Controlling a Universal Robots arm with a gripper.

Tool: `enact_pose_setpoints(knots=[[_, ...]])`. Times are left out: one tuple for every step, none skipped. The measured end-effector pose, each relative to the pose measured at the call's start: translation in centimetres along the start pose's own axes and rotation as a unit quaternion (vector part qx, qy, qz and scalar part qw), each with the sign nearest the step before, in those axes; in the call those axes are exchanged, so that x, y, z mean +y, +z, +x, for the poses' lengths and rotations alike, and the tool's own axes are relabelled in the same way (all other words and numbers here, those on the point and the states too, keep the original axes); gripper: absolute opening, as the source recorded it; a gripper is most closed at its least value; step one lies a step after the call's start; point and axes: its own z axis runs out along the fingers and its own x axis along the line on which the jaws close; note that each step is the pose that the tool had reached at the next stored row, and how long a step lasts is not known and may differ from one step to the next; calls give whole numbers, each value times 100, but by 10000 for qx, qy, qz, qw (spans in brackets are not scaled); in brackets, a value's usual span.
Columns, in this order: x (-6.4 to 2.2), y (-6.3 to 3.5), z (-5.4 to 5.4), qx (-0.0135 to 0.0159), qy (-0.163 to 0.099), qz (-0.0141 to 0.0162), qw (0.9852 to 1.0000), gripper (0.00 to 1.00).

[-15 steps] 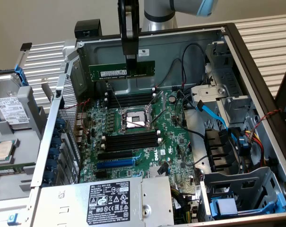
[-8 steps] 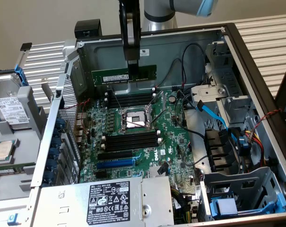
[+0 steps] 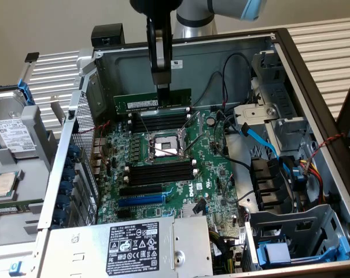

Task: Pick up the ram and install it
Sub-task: 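Insert the ram into the slot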

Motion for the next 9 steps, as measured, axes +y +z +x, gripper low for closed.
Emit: enact_pose_setpoints(knots=[[0,17,0,1,1,0,10000,12],[0,34,1,1,2,-1,10000,12],[0,52,2,1,4,-1,10000,12],[0,71,5,1,6,0,10000,12],[-1,89,15,0,9,0,10000,12],[-1,108,23,0,12,0,10000,12],[-1,126,28,1,15,0,10000,12],[-1,144,32,1,18,0,10000,12],[-2,162,35,1,21,0,10000,12]])
